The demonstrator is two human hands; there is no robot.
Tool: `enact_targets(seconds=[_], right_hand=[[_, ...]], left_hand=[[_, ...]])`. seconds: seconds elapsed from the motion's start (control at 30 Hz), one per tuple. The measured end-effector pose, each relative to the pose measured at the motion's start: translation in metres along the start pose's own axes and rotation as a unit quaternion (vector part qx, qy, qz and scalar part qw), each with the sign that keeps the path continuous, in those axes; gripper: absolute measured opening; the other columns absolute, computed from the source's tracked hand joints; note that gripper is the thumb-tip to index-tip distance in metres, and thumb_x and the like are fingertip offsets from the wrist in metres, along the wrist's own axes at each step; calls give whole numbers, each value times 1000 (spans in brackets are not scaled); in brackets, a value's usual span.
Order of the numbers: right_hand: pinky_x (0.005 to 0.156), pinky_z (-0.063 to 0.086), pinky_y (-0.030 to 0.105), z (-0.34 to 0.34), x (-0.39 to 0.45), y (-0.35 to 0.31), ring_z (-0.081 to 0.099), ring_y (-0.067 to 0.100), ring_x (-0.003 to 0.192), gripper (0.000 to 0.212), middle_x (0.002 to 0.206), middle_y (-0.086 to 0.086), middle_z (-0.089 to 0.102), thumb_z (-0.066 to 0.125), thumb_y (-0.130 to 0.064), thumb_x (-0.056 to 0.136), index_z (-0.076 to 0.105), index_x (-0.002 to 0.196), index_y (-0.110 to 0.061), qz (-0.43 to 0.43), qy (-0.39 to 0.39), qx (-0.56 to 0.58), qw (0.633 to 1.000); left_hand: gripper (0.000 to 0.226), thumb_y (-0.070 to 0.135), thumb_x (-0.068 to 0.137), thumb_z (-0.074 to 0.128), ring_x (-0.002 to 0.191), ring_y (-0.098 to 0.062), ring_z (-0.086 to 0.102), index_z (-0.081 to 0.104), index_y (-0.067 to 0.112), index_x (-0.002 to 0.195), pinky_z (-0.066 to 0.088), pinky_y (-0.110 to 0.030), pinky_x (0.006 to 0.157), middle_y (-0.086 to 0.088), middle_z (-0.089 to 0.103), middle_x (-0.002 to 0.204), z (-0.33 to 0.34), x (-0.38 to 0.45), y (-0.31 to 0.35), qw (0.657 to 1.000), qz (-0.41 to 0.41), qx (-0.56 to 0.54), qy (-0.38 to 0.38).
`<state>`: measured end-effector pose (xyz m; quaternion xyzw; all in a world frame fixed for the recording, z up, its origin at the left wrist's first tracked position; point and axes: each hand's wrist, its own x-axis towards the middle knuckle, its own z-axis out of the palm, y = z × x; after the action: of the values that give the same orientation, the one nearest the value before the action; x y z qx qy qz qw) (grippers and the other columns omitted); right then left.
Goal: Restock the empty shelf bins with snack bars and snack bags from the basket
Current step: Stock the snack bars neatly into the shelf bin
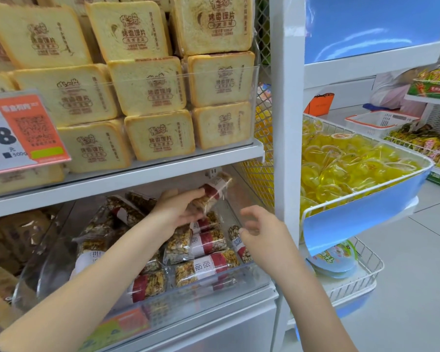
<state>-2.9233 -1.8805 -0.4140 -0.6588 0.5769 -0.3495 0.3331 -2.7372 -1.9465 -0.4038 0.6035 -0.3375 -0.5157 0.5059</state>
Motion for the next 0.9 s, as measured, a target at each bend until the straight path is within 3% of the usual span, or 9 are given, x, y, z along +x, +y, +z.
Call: enact_targets(seconds=[0.1, 0.27, 0.37, 0.43, 0.5, 0.6, 0.7, 0.73, 0.9], right_hand=[[85, 52, 36, 5, 0, 0, 61, 18, 97, 55, 114, 1, 60, 56, -11, 90, 39, 135, -38, -33, -8, -28, 999], [78, 54, 34, 8, 2, 2, 62, 16, 90, 57, 104, -6, 54, 54, -9, 91, 38, 136, -38, -38, 1, -34, 999], [76, 54, 31, 7, 5, 2, 60, 8, 82, 50, 96, -14, 51, 55, -9, 91, 44, 133, -35, -37, 10, -11, 999], [72, 52, 26, 7, 8, 2, 58, 2, 81, 47, 96, -17, 52, 56, -9, 91, 46, 130, -34, -29, 16, 7, 999], [79, 52, 28, 8, 9, 3, 59, 6, 90, 45, 103, -10, 57, 56, -9, 91, 47, 128, -33, -26, 14, 9, 1000], [87, 47, 25, 9, 9, 7, 57, 9, 102, 46, 107, -8, 57, 57, -9, 90, 49, 128, -33, -39, -13, 2, 999], [89, 42, 19, 6, 10, 13, 55, 7, 106, 46, 111, -10, 58, 57, -10, 90, 49, 128, -35, -47, -46, 0, 998], [90, 42, 19, 5, 10, 13, 55, 6, 105, 46, 112, -9, 58, 58, -11, 90, 49, 128, -35, -47, -53, 1, 998], [90, 41, 17, 2, 10, 15, 55, 3, 103, 42, 113, -8, 59, 57, -10, 91, 51, 125, -34, -48, -66, 15, 997]], left_hand=[[43, 9, 81, 71, 84, -29, 70, 52, 0, 118, 58, -28, 55, -24, 67, 104, 0, -19, -8, 995, -57, -44, -70], [24, 0, 93, 52, 105, -38, 59, 53, 11, 115, 59, -40, 59, -22, 55, 119, 8, -16, 0, 991, -56, -113, -51], [35, 7, 99, 43, 106, -30, 59, 53, 18, 130, 55, -36, 69, -13, 55, 124, 26, 13, 2, 998, -20, -49, -24], [33, 17, 100, 42, 105, -27, 61, 54, 20, 131, 55, -34, 75, -9, 57, 126, 42, 27, -6, 996, 32, 82, -15], [32, 27, 99, 42, 101, -25, 61, 61, 14, 121, 52, -31, 80, -8, 62, 120, 57, 37, -19, 951, 106, 290, -3], [35, 34, 96, 42, 96, -23, 57, 69, 12, 101, 43, -28, 72, -8, 67, 107, 67, 49, -29, 837, 207, 505, 45], [35, 34, 97, 40, 122, -29, 31, 65, 16, 115, 31, -38, 96, -6, 49, 128, 56, 59, -34, 681, 232, 694, 44], [37, 37, 97, 41, 125, -30, 25, 63, 18, 120, 28, -40, 100, -7, 40, 134, 49, 63, -35, 656, 219, 722, 20], [33, 39, 97, 40, 125, -27, 27, 65, 26, 115, 27, -44, 104, -4, 39, 132, 32, 72, -31, 666, 235, 707, -41]])
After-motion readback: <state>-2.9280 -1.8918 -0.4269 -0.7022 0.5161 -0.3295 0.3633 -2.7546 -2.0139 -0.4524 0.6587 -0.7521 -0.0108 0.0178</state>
